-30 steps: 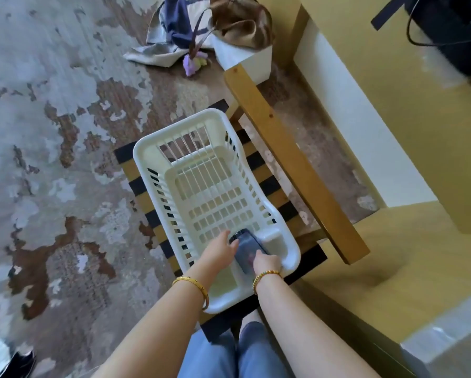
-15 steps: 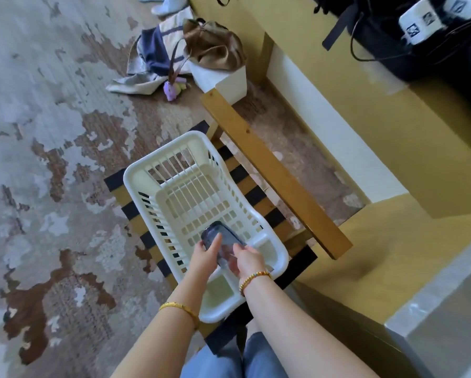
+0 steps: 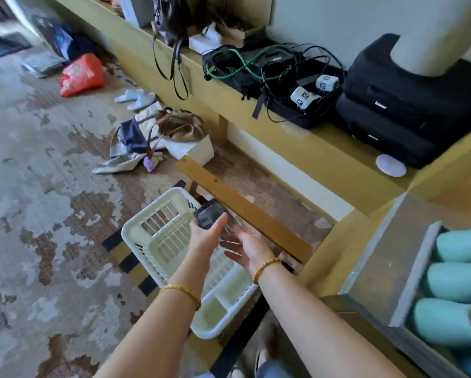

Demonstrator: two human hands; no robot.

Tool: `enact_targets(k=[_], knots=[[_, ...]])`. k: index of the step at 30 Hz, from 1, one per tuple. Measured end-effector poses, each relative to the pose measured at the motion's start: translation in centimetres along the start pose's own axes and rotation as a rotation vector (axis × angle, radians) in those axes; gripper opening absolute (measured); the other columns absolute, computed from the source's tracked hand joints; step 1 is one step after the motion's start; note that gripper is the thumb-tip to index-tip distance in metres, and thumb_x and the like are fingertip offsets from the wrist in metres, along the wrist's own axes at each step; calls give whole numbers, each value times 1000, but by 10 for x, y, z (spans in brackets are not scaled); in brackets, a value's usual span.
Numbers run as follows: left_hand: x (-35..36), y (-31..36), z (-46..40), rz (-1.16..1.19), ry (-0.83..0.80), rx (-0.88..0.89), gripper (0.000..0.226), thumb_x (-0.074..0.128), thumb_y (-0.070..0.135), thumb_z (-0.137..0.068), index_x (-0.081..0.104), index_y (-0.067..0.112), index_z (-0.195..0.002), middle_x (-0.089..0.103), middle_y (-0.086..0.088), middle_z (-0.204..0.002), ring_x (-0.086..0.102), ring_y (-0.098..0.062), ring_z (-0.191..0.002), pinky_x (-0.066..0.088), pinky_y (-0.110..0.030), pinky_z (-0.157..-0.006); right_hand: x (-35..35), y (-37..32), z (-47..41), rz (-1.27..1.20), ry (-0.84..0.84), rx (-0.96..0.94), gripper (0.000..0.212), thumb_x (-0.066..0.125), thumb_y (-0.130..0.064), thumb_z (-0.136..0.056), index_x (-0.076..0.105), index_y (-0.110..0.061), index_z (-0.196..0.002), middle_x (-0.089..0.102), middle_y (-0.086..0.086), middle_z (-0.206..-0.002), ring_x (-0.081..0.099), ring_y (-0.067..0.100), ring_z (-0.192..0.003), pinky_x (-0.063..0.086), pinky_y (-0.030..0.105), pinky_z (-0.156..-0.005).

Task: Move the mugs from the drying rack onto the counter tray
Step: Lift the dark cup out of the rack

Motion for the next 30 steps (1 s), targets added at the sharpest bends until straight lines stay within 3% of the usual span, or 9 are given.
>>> enact_targets(k=[3,5,9,15,17,20,24,27,30], knots=[[39,37,21,-45,-76,111,65,77,46,-68,40,24,-117,58,-1,-107,61,-13,-92,51,-19,-62,-34,-30,21,105,125,-134,30,39,-36,-98,54,-14,-112,62,12,-116,60,24,-102,51,42,-90],[67,58,40,-134,-138,189,62,76,44,-69,37,27,-114,55,5,-102,59,-7,-87,47,-13,-54,-59,-54,41,131,185,-261,29,37,-38,-98,47,-20,-119,53,2,-125,50,19,-113,41,38,-102],[133,90,87,-277,-298,394,64,81,31,-68,35,27,-112,56,9,-102,59,0,-89,49,-14,-64,-110,-104,86,193,228,-490,45,34,-42,-98,47,-15,-132,54,1,-132,51,18,-122,42,35,-103],[240,98,172,-494,-491,652,70,80,28,-66,31,30,-116,56,7,-110,58,-8,-97,48,-26,-82,-188,-145,164,249,185,-679,20,42,-34,-97,58,-27,-106,67,-13,-98,65,-9,-84,47,6,-67],[277,92,202,-563,-531,733,70,78,26,-66,29,33,-116,55,9,-109,57,-7,-94,45,-20,-74,-226,-146,183,260,226,-721,26,55,-23,-92,51,-15,-117,64,-3,-111,62,-8,-94,46,4,-76],[333,72,248,-645,-596,835,66,76,23,-66,32,31,-114,55,8,-109,57,-10,-95,42,-17,-67,-290,-138,217,270,337,-748,57,70,-14,-81,41,-4,-128,57,9,-126,55,15,-115,42,24,-99],[397,28,304,-654,-719,862,67,77,21,-65,37,24,-118,55,5,-114,55,-13,-104,44,-27,-83,-378,-114,257,269,436,-706,60,75,-13,-76,40,-5,-124,58,3,-118,56,13,-109,45,18,-94],[447,-6,351,-698,-913,893,67,78,16,-70,37,17,-123,52,7,-115,52,-11,-107,39,-15,-85,-448,-91,296,267,524,-707,53,76,-17,-76,40,-14,-114,57,-14,-98,58,-13,-86,44,0,-69],[486,-42,394,-796,-1110,881,67,78,16,-72,37,11,-125,51,12,-105,51,-2,-95,35,3,-73,-509,-60,330,270,539,-621,51,76,-17,-75,45,-14,-115,62,-5,-105,61,4,-100,52,15,-82]])
Point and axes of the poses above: each hand's wrist, its own z-axis away from the middle knuckle, its own x-axis out of the palm, y = z × x, the point moved 8 cm from there along -z, towards the middle knuckle
